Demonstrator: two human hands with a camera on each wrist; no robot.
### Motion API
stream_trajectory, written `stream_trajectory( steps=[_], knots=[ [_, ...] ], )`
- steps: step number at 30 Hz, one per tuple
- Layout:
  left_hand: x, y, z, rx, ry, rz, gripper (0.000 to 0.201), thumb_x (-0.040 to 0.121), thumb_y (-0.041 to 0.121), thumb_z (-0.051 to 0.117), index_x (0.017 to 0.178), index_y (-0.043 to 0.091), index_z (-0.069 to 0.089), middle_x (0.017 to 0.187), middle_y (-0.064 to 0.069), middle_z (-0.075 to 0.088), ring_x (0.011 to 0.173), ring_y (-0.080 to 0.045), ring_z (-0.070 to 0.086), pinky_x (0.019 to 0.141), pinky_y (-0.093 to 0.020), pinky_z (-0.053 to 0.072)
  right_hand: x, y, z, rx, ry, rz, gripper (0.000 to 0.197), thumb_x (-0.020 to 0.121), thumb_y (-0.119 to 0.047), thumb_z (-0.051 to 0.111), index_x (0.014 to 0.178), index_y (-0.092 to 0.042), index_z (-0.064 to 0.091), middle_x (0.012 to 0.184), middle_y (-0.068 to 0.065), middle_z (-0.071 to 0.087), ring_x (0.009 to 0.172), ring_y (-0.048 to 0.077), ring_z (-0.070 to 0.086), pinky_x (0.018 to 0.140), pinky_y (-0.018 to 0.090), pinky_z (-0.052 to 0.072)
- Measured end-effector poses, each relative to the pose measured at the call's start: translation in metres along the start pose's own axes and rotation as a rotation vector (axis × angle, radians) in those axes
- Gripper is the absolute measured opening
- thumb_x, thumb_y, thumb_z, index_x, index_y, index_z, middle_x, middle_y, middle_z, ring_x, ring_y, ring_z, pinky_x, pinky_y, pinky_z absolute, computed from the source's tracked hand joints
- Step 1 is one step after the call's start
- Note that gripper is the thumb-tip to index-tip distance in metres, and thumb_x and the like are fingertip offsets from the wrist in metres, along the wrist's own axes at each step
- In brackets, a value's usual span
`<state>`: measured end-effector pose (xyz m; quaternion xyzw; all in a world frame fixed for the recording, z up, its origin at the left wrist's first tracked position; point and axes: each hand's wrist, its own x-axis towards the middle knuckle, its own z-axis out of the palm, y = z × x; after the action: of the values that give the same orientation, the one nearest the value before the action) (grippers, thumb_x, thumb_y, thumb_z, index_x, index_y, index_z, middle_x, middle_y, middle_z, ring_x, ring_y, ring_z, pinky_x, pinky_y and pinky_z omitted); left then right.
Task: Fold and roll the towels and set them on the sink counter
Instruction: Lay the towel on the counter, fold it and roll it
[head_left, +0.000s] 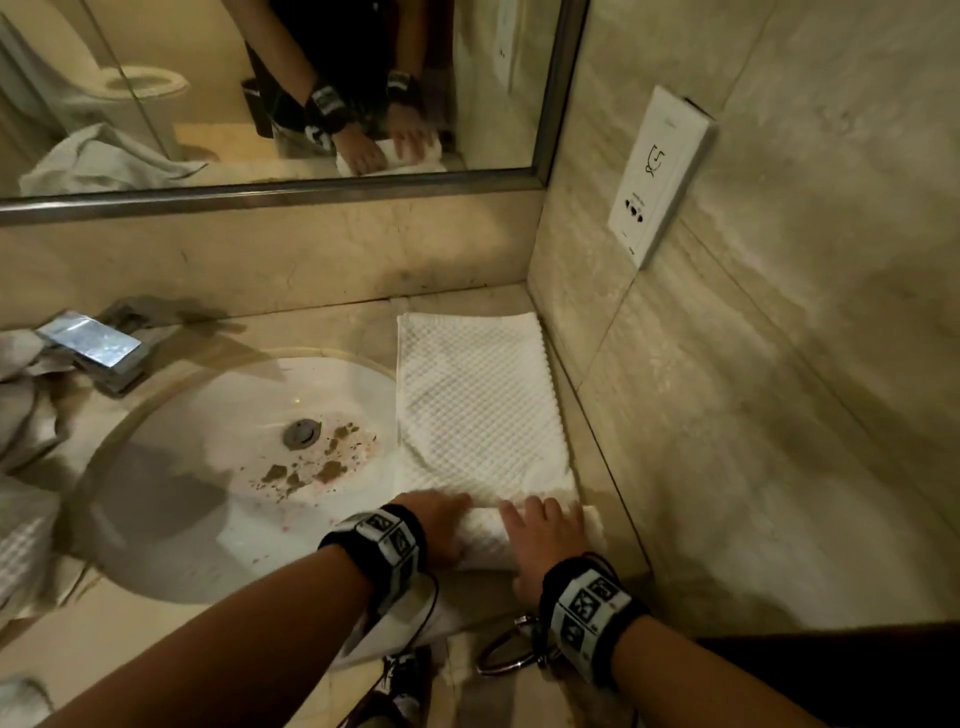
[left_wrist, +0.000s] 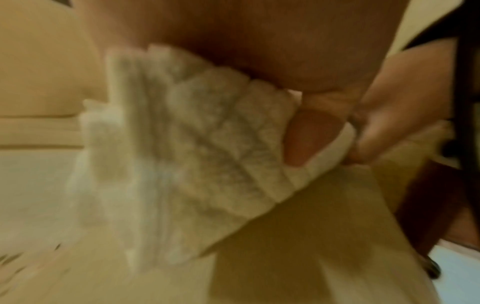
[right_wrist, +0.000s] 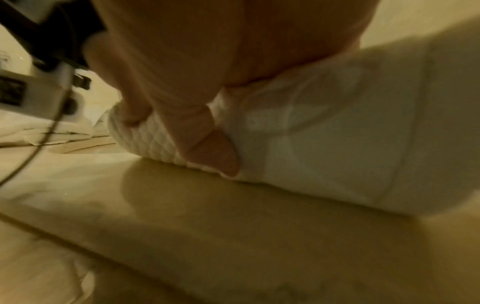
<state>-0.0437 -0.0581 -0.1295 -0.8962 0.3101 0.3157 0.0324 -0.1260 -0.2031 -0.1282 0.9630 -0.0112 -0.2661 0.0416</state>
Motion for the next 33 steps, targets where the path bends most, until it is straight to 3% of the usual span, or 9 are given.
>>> stream_trajectory(
  steps=[3,7,12,16,22,24,27,30,33],
  knots=[
    [-0.012,0.009,0.008,0.131,0.108,0.012,0.077,0.078,0.045,0.060,0.143,0.024,0.023,0.141,-0.009,0.038,0.127,-0.031,0.040,0.103,-0.044,0.036,0.003,0.003,0.002,0.022,0.010,0.009,0.076,0.076,-0.026,0.069,0.138,-0.022,0.027,0.138,0.009,0.039,0.128,0.030,0.035,0.108,0.051,0.024],
    [-0.033,0.014,0.035,0.328,0.201,0.094,0.089,0.079,0.036,0.061,0.145,0.026,0.002,0.144,-0.015,0.023,0.130,-0.035,0.029,0.104,-0.052,0.028,0.011,0.012,-0.002,0.176,-0.186,0.016,0.079,0.078,-0.050,0.060,0.142,-0.024,0.024,0.144,0.006,0.038,0.131,0.029,0.038,0.108,0.048,0.030],
    [-0.014,0.007,0.018,0.174,0.107,0.095,0.070,0.081,0.042,0.063,0.138,0.027,0.025,0.132,-0.009,0.048,0.119,-0.030,0.047,0.101,-0.043,0.039,-0.010,0.002,0.001,0.070,-0.113,0.042,0.093,0.076,-0.043,0.067,0.148,-0.026,0.011,0.150,0.010,0.022,0.136,0.033,0.026,0.111,0.053,0.023],
    [-0.006,0.005,0.009,0.083,-0.008,0.101,0.082,0.074,0.045,0.070,0.143,0.030,0.030,0.144,-0.004,0.043,0.130,-0.026,0.042,0.106,-0.037,0.037,-0.021,-0.007,0.013,0.001,0.016,0.011,0.086,0.077,-0.033,0.070,0.145,-0.024,0.018,0.146,0.009,0.030,0.131,0.031,0.031,0.109,0.053,0.024],
    [-0.032,0.020,0.034,0.395,0.215,0.214,0.094,0.077,0.054,0.060,0.143,0.035,-0.004,0.138,-0.015,0.031,0.118,-0.036,0.037,0.099,-0.051,0.031,-0.008,0.002,0.001,0.202,-0.146,0.018,0.066,0.077,-0.047,0.063,0.132,-0.025,0.034,0.129,0.004,0.054,0.121,0.028,0.049,0.103,0.048,0.034],
    [-0.030,0.021,0.037,0.386,0.169,0.200,0.091,0.079,0.058,0.060,0.143,0.033,-0.001,0.136,-0.015,0.036,0.117,-0.035,0.041,0.099,-0.049,0.033,-0.010,0.001,0.002,0.230,-0.163,0.030,0.064,0.077,-0.056,0.060,0.128,-0.025,0.036,0.128,0.005,0.055,0.119,0.028,0.051,0.101,0.047,0.036],
    [-0.020,0.019,0.024,0.246,0.078,0.202,0.088,0.074,0.054,0.070,0.141,0.031,0.018,0.130,-0.011,0.048,0.115,-0.032,0.049,0.099,-0.046,0.040,-0.023,-0.012,0.007,0.090,-0.106,0.089,0.083,0.075,-0.041,0.069,0.142,-0.023,0.022,0.141,0.010,0.036,0.129,0.033,0.035,0.108,0.053,0.025],
    [-0.018,0.017,0.006,0.100,-0.130,0.208,0.093,0.073,0.044,0.076,0.145,0.026,0.022,0.136,-0.010,0.050,0.123,-0.031,0.049,0.104,-0.043,0.040,-0.036,-0.026,0.017,-0.008,-0.003,0.072,0.090,0.078,-0.033,0.067,0.148,-0.022,0.012,0.142,0.015,0.031,0.128,0.036,0.032,0.109,0.057,0.019],
    [-0.024,0.018,0.011,0.136,-0.084,0.200,0.094,0.072,0.049,0.075,0.145,0.027,0.020,0.138,-0.009,0.046,0.124,-0.030,0.046,0.103,-0.043,0.038,-0.035,-0.026,0.020,0.013,0.040,0.074,0.081,0.078,-0.030,0.067,0.144,-0.024,0.020,0.139,0.010,0.038,0.127,0.032,0.036,0.108,0.054,0.022]
  ],
)
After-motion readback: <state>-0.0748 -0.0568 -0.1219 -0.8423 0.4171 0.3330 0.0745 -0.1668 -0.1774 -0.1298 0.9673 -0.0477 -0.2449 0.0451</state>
